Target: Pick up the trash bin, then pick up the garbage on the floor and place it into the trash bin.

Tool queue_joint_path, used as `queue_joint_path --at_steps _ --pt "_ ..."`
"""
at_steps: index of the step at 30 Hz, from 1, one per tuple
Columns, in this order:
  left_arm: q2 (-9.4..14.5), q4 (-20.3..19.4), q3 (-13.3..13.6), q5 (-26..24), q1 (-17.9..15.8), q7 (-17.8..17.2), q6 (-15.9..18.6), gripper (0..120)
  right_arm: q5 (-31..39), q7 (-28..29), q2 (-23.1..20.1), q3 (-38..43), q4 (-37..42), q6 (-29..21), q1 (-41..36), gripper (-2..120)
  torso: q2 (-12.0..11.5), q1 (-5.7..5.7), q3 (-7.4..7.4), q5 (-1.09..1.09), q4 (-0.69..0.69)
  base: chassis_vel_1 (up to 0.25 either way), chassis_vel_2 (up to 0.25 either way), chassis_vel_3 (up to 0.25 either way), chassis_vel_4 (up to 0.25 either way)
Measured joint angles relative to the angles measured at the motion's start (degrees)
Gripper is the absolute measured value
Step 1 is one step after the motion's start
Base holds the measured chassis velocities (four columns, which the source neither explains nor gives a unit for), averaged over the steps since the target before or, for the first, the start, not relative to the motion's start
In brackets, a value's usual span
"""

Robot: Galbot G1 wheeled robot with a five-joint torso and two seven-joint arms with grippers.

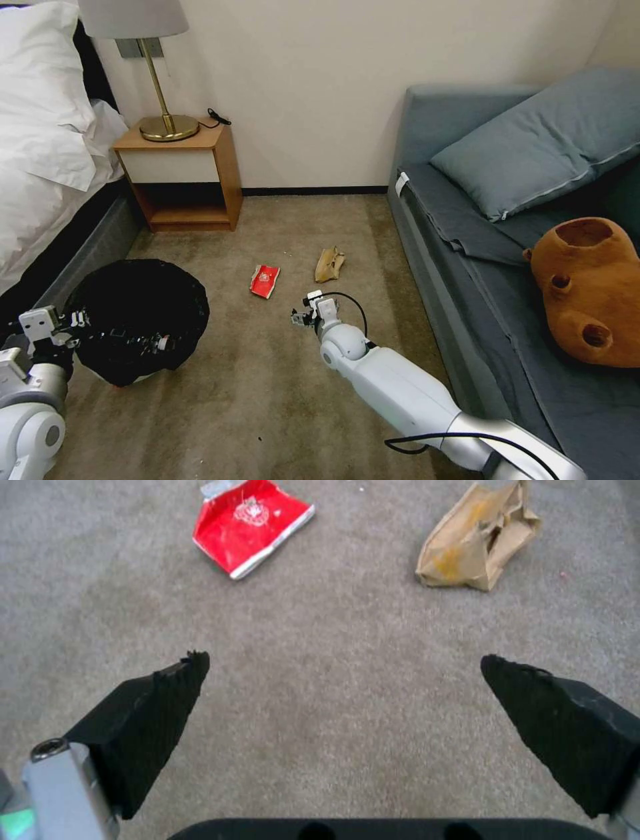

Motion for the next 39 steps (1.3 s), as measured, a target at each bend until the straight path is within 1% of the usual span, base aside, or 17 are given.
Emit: queue_joint_path --at_steps 14,23,31,39 --pt "0.6 1.0 -0.2 0.3 0.1 0.1 -0.1 6 0.5 -1.4 -1.2 1.3 0.1 1.2 0.4 100 0.0 0.0 0.0 0.0 0.0 0.0 0.0 0.0 0.0" --pt "0.6 1.1 0.3 1.0 -0.1 0.0 0.0 6 0.4 -2.4 -1.3 1.5 -0.1 1.8 0.2 100 0.0 0.0 0.0 0.0 0.0 0.0 0.0 0.0 0.0" --pt "-0.2 1.3 1.2 2.7 0.3 0.0 -0.4 6 0.1 -3.4 -1.7 1.7 -0.5 3.3 0.1 100 0.0 0.0 0.0 0.0 0.0 0.0 0.0 0.0 0.0" --pt "-1.0 1.3 1.7 4.2 0.7 0.0 -0.7 6 0.0 -3.8 -1.7 1.8 -0.7 3.6 0.1 100 0.0 0.0 0.0 0.0 0.0 0.0 0.0 0.0 0.0"
